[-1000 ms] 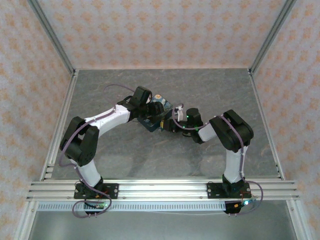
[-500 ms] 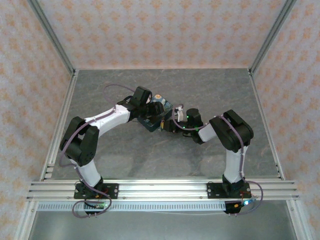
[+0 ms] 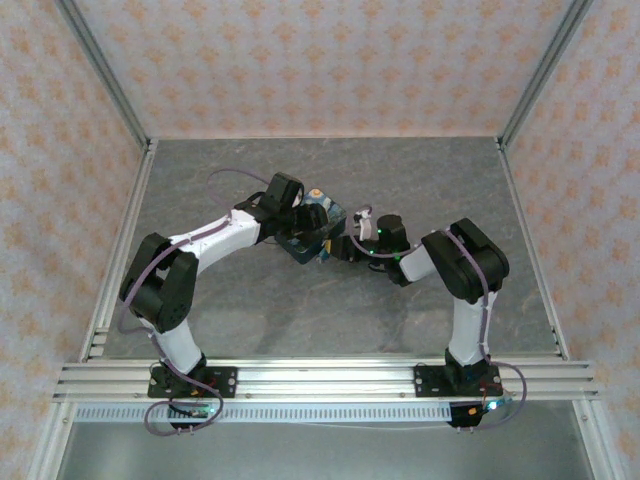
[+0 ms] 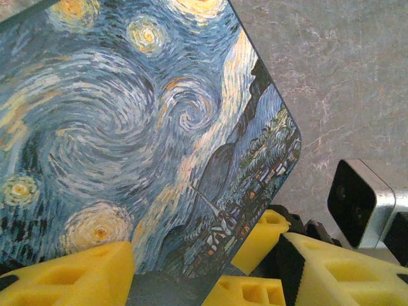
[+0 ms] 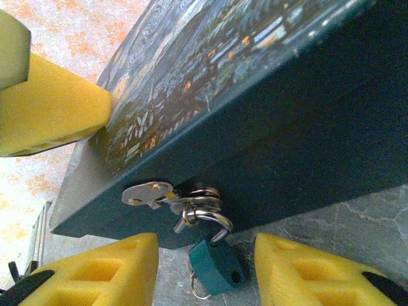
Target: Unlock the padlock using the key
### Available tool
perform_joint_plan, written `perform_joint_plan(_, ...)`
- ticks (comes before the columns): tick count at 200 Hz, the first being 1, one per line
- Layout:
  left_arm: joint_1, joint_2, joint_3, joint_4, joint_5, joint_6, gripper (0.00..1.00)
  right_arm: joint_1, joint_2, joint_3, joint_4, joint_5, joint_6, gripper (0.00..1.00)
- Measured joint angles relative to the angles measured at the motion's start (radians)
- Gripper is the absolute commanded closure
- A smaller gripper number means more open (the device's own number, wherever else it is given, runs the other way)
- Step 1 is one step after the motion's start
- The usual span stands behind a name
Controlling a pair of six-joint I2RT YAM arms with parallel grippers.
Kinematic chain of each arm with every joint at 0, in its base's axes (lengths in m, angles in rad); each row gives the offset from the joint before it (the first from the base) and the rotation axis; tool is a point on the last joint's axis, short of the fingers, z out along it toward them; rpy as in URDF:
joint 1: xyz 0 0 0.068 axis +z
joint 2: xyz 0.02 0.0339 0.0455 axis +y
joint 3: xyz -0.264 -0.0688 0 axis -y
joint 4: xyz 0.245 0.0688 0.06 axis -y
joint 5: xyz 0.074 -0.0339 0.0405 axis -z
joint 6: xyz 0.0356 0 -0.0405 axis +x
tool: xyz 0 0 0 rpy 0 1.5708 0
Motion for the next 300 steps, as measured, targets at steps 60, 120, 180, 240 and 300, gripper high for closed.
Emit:
perform_joint_plan(60, 0.0, 0.0, 0.0, 0.0, 0.0, 0.0, 0.37, 0.005, 0.026, 0.034, 0.001, -0.005, 0.005, 0.59)
perform_joint_plan(120, 0.0, 0.0, -0.002, 0.003, -0.001, -0.001, 0.37, 0.022, 0.033, 0.035, 0.001, -0.01, 0.011, 0.64)
perform_joint_plan(180, 0.0, 0.0, -0.005, 0.007, -0.006, -0.004, 0.37, 0.022, 0.034, 0.035, 0.005, -0.016, 0.014, 0.77)
perform_joint_plan(240, 0.0, 0.0, -0.006, 0.008, -0.016, -0.004, 0.37, 0.021, 0.034, 0.035, 0.001, -0.014, 0.011, 0.91)
perform_joint_plan(300, 0.0, -0.001, -0.006, 0.008, -0.016, -0.004, 0.37, 0.019, 0.034, 0.032, -0.001, -0.014, 0.011, 0.99)
